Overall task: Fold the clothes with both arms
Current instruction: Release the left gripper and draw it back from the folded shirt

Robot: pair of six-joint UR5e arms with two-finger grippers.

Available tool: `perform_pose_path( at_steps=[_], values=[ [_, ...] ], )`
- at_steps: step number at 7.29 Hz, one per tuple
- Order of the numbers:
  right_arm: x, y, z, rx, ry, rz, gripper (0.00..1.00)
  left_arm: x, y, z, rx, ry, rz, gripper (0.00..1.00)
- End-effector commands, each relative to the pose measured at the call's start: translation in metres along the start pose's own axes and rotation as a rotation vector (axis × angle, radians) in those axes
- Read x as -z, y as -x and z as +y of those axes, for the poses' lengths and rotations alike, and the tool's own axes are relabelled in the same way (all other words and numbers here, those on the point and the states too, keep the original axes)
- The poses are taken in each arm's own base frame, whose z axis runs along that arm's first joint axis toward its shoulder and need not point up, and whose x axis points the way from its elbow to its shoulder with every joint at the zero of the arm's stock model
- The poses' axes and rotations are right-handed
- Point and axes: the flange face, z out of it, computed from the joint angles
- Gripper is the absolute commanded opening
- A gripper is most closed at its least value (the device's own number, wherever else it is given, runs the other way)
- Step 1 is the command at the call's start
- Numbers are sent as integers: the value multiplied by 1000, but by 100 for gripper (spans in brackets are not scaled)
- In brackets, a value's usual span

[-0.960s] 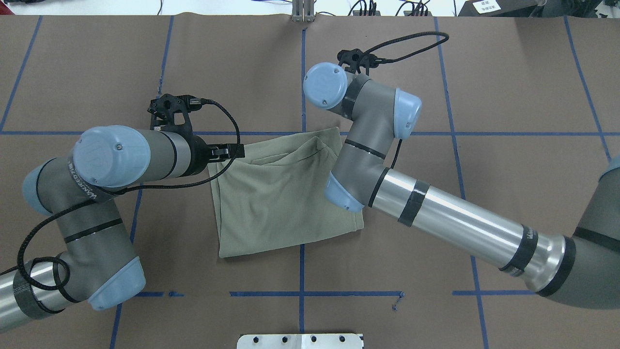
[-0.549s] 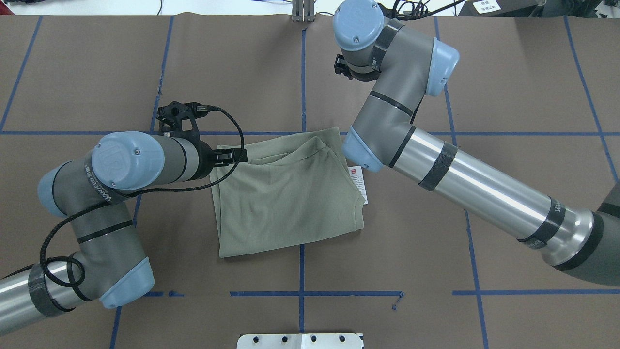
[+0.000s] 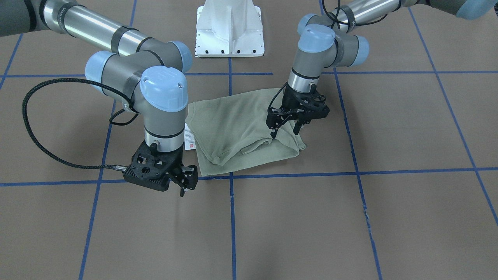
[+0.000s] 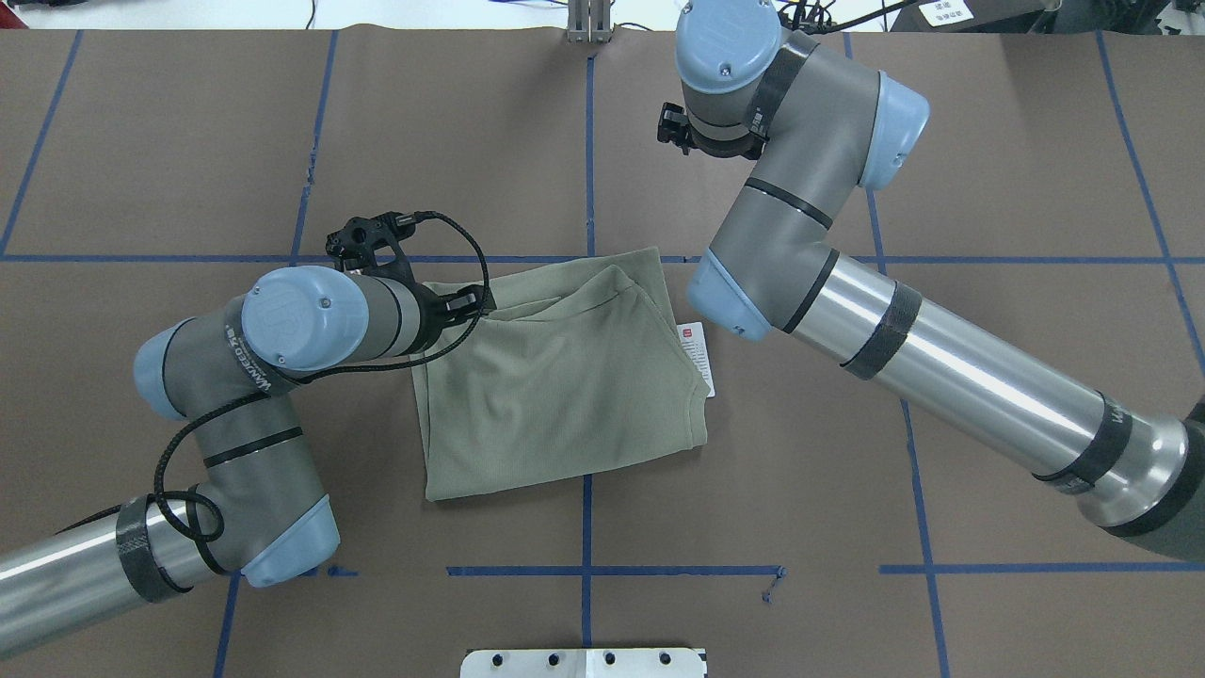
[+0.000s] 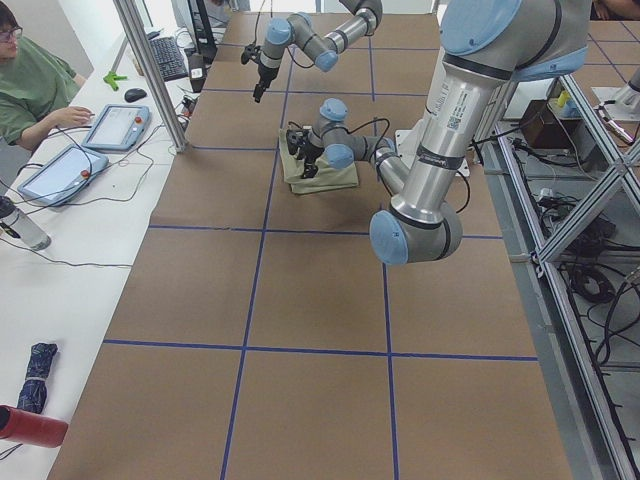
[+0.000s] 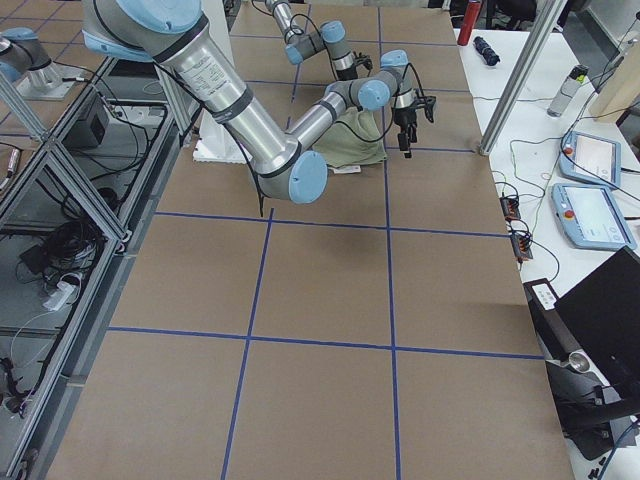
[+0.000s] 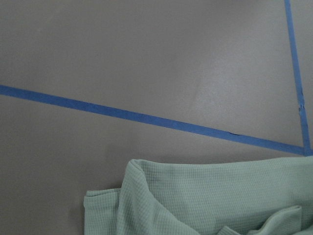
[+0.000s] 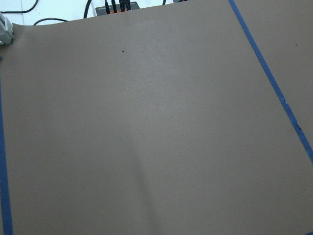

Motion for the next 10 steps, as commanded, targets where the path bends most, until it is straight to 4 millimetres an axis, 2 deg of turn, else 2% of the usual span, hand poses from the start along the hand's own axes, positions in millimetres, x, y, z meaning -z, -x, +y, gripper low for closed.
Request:
perform_pose_path(
  at_steps=[1, 2, 3, 5, 7, 8, 9, 10],
  values=[
    [0, 0, 1, 1, 0, -1, 100, -7, -3, 6, 44, -14, 44, 55],
    [2, 1, 1, 0, 0, -4, 100, -6, -2, 5, 37, -15, 49, 22],
    [3, 1, 1, 0, -1, -6, 100, -4, 0, 4, 36, -19, 51, 2],
    [2, 1, 2, 0, -1, -6, 100, -2, 6, -16, 50, -48, 39, 0],
    [0, 1, 6, -5, -2, -3, 100, -10, 19, -43, 27, -97, 5, 0],
    [-1, 3, 9, -4, -2, -3, 100, -18, 24, -45, 25, -117, -12, 0],
    [0, 4, 10, -4, -2, -6, 100, -19, 25, -45, 4, -118, -15, 41],
    [4, 8, 10, -10, -3, -15, 100, -12, 22, -47, -96, -115, -6, 99]
  ],
)
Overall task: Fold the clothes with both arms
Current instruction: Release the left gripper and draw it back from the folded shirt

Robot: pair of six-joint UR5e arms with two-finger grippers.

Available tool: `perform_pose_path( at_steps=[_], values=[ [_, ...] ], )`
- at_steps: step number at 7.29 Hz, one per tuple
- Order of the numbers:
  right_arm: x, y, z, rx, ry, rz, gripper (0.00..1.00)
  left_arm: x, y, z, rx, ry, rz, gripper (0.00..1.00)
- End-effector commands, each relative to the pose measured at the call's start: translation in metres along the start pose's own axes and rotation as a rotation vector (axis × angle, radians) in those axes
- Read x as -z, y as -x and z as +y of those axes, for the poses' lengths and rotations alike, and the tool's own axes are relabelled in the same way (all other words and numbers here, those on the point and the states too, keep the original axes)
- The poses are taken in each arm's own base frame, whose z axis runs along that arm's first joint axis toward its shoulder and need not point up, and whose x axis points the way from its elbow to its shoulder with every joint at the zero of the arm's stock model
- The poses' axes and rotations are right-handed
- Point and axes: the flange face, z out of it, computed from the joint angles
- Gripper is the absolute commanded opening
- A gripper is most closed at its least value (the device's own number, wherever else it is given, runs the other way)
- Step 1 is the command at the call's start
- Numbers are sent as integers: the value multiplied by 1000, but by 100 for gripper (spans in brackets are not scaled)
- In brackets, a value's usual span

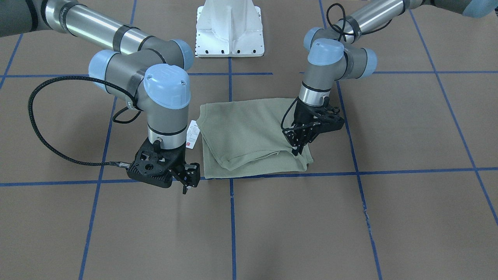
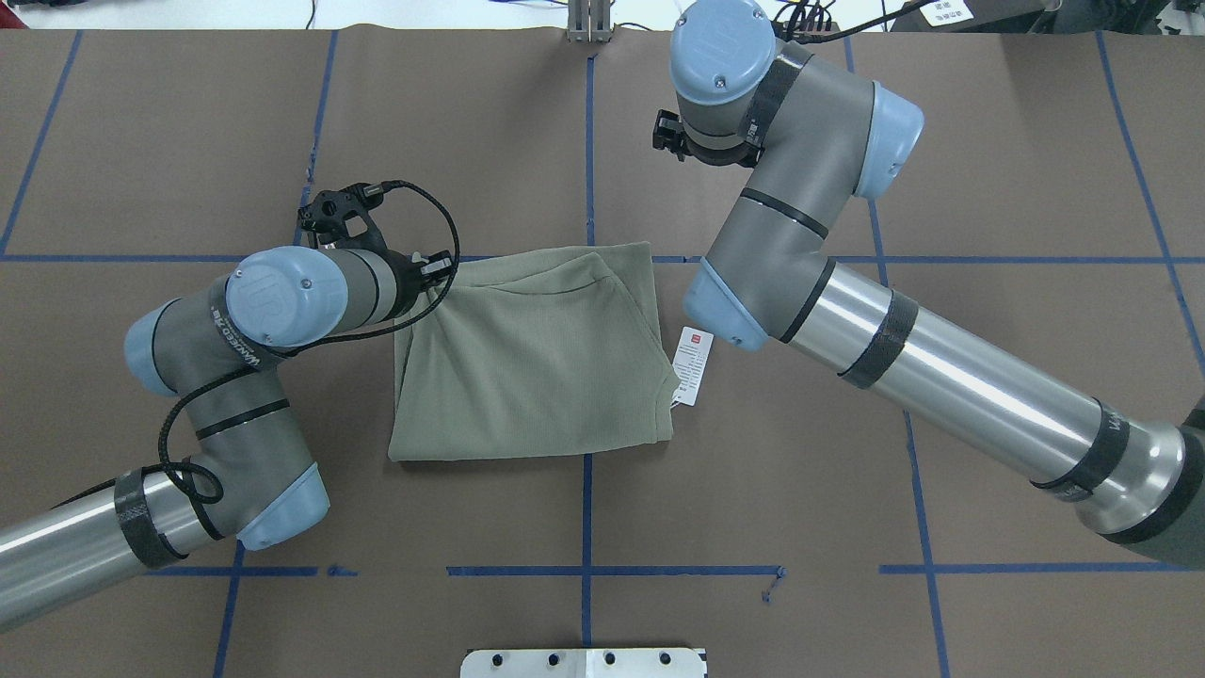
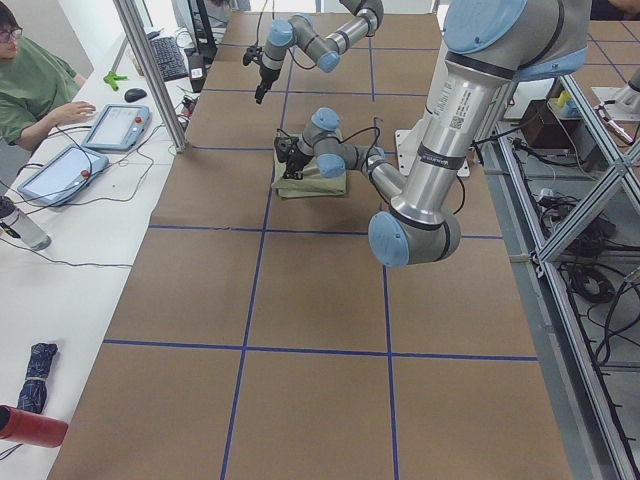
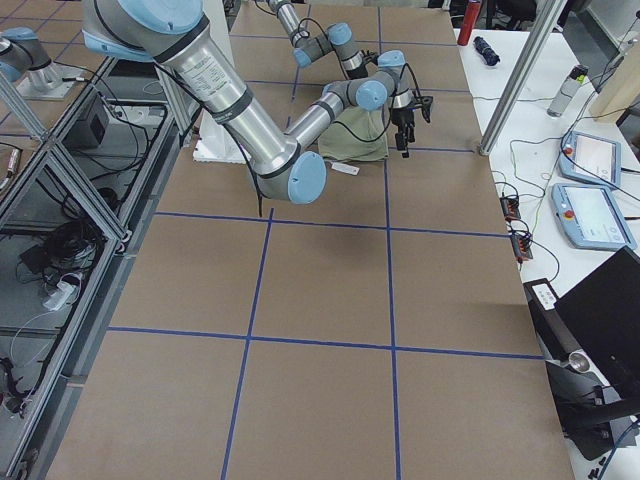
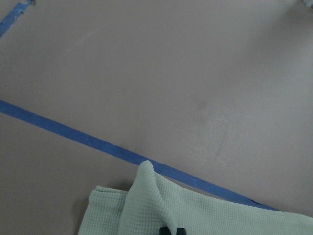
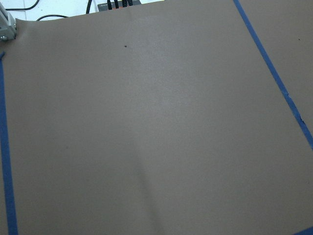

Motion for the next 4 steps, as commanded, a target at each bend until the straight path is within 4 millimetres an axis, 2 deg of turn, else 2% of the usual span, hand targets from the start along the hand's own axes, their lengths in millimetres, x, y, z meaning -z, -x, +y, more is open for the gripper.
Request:
perform_pose_path(
  at_steps=[1, 2, 3, 4],
  values=[
    [11, 18, 10, -73, 2, -48, 100, 29, -12, -17, -135, -15, 60, 100],
    [19, 41, 35, -196, 21, -90, 98, 45, 0, -31, -193, 46, 81, 100],
    [27, 70, 68, -324, 28, -107, 93, 74, 26, -63, -294, 90, 115, 100],
    [22, 91, 98, -383, 24, -97, 87, 91, 55, -82, -353, 107, 142, 100]
  ],
)
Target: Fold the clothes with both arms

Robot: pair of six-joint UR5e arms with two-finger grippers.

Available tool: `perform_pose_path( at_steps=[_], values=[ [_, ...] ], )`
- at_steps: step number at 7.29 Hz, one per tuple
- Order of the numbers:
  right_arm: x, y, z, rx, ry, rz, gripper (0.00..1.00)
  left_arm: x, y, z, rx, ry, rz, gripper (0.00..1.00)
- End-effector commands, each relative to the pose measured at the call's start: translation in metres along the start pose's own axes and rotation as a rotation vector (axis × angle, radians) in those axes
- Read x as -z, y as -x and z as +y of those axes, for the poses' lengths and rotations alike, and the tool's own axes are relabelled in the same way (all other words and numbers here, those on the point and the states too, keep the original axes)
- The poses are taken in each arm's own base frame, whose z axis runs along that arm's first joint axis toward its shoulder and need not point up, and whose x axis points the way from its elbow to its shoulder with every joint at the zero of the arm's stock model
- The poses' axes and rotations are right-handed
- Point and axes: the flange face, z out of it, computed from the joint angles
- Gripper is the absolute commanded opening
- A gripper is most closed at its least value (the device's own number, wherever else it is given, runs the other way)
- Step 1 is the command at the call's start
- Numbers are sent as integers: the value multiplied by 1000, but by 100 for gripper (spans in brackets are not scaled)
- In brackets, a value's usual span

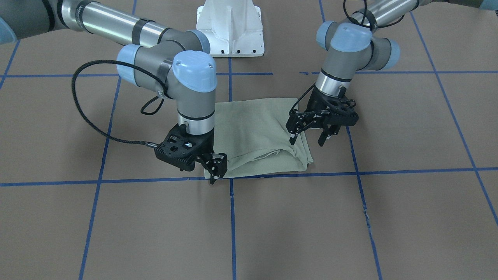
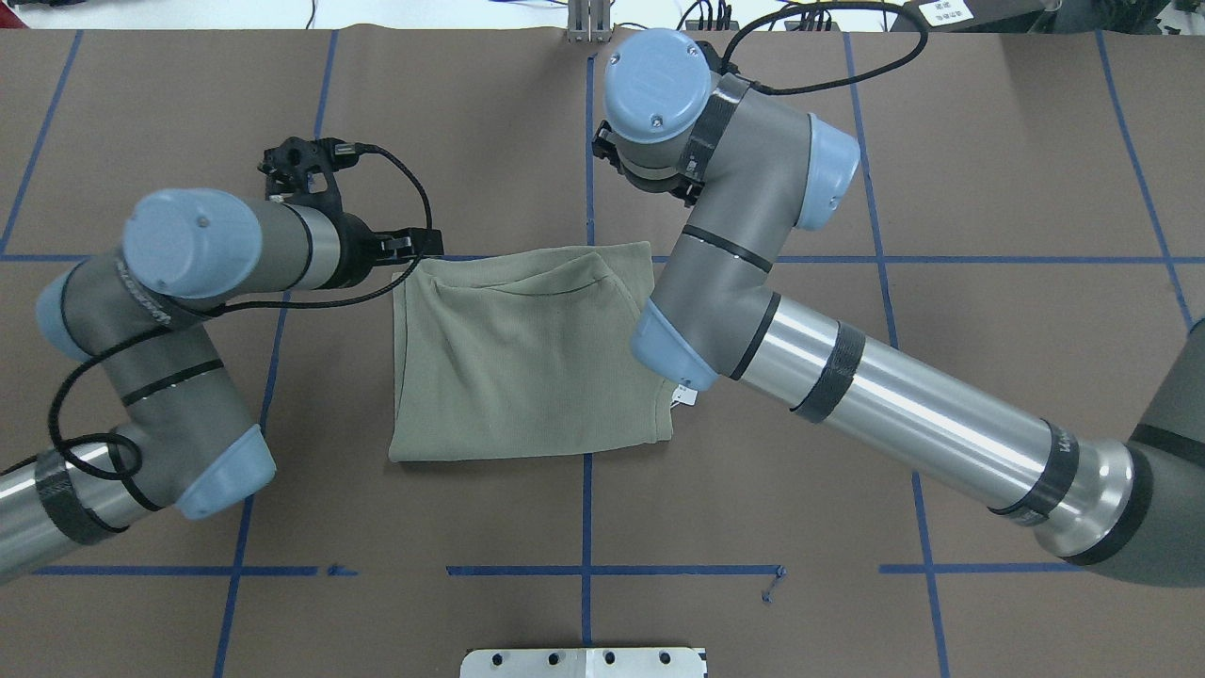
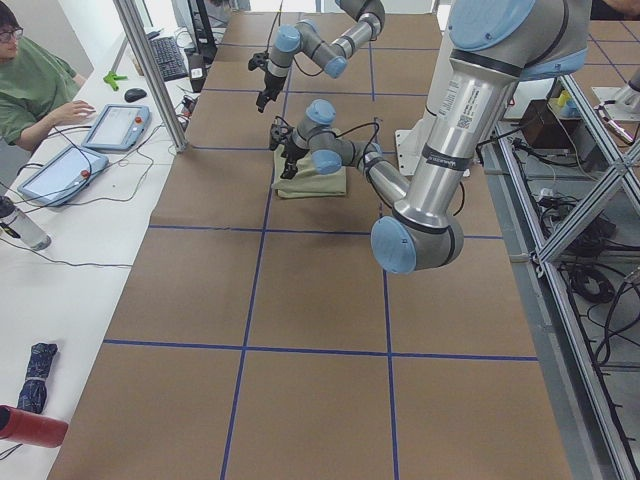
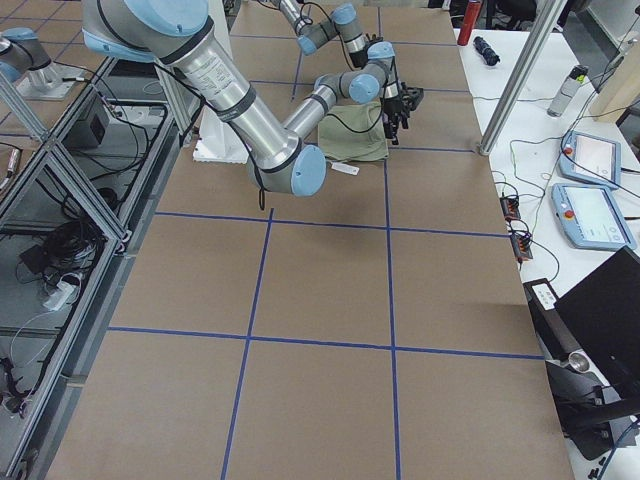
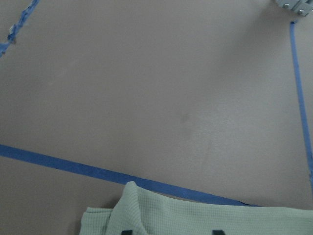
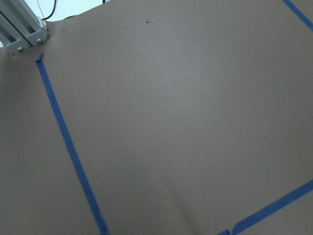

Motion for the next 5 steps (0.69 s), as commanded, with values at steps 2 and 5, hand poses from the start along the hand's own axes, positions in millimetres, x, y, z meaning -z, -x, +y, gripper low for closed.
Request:
perform_pose_path(
  at_steps=[2, 5],
  values=[
    [-25, 32, 93, -157, -6, 41, 78, 43, 82, -10, -149, 3, 109, 100],
    [-45, 28, 108, -150, -61, 57, 64, 43, 90, -6, -150, 4, 110, 100]
  ],
)
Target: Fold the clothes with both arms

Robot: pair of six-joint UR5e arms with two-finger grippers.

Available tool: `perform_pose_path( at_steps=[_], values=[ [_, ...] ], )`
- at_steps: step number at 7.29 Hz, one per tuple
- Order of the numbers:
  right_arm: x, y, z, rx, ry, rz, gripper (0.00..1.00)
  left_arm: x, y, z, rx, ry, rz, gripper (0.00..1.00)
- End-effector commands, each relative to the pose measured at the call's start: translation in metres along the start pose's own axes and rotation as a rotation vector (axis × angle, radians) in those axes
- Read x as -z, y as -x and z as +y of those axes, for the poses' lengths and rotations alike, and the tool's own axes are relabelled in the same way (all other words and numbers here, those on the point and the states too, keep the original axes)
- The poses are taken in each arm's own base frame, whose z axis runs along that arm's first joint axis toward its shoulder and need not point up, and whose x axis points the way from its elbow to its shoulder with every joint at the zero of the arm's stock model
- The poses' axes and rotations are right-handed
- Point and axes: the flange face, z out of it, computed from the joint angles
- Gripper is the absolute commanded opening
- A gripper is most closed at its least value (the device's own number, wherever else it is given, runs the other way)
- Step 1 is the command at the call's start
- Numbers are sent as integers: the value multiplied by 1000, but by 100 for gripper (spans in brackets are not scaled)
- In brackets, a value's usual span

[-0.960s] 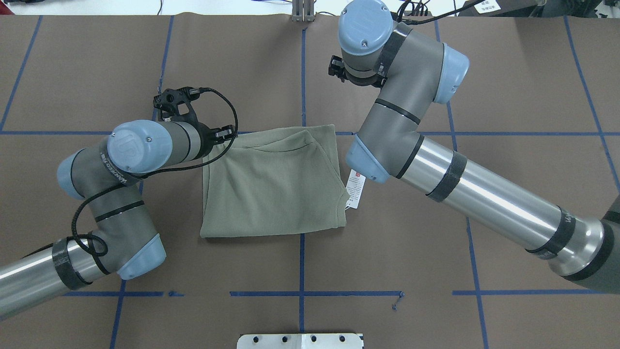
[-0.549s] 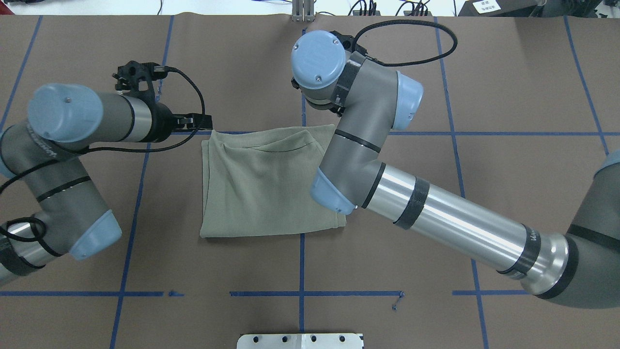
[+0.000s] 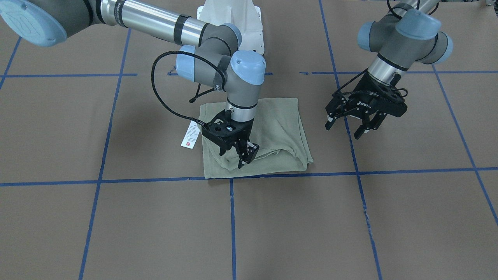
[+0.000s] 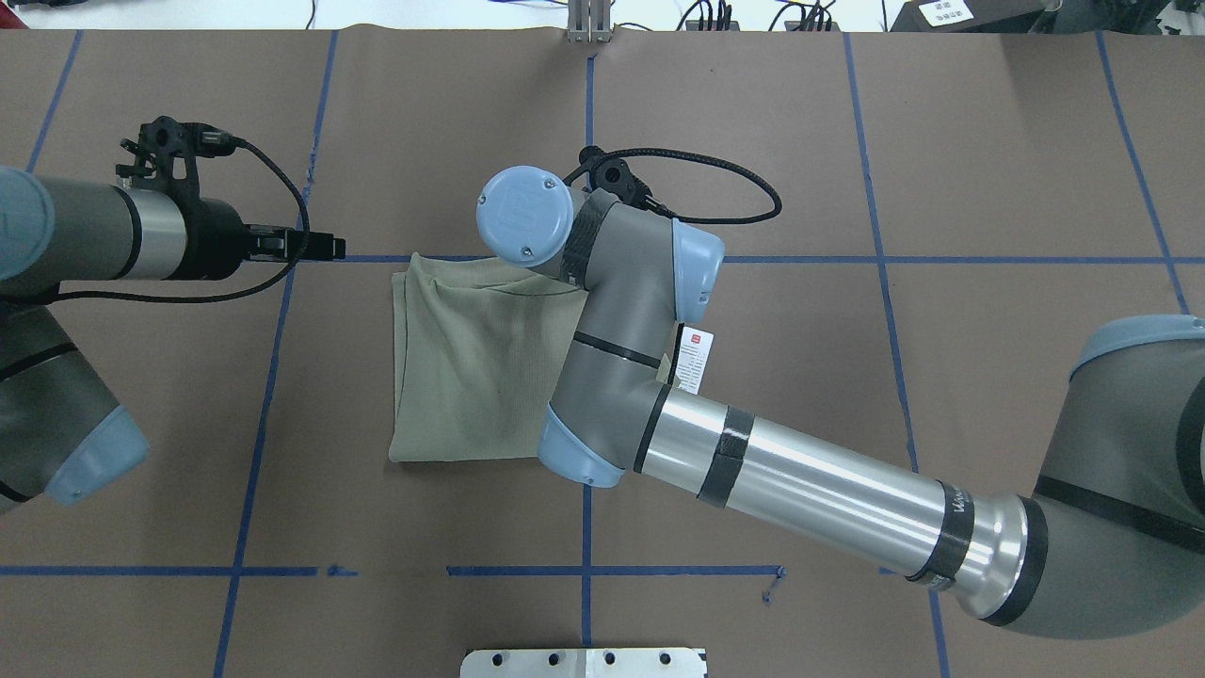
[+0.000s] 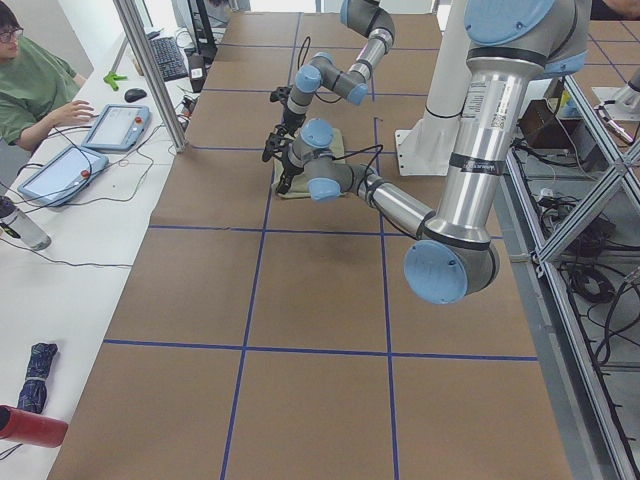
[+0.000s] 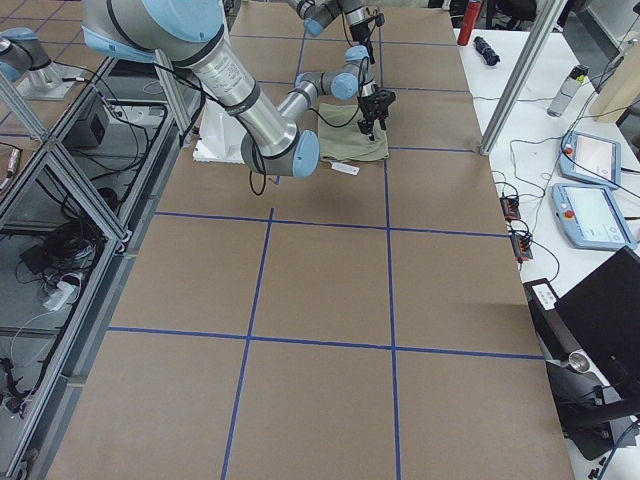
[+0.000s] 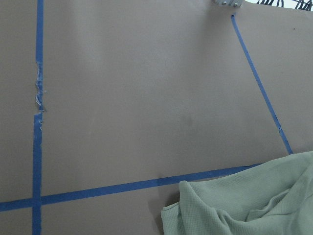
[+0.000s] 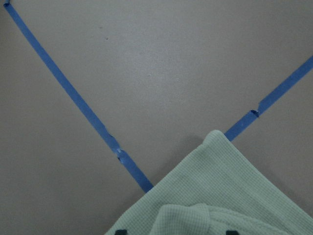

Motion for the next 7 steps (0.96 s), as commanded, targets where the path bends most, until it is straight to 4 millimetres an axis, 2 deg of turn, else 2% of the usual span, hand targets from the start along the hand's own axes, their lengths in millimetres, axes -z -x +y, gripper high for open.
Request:
perform_pose_path(
  at_steps=[1, 3, 4, 5, 6, 7],
  values=[
    [-7, 2, 2, 3, -24, -33, 62, 2, 6, 4, 0, 2, -4, 100],
    [-23, 0, 0, 13, -45, -30, 60, 3, 7, 4, 6, 3, -5, 100],
    [-24, 0, 1, 23, -47, -27, 57, 3, 6, 4, 9, 2, -4, 100],
    [-33, -4, 0, 31, -57, -11, 51, 3, 8, 7, 11, 5, -6, 100],
    [-33, -3, 0, 36, -64, -13, 15, 3, 8, 6, 11, 3, -6, 100],
    [-32, -2, -1, 42, -67, -14, 0, 2, 8, 7, 11, 5, -7, 100]
  ],
)
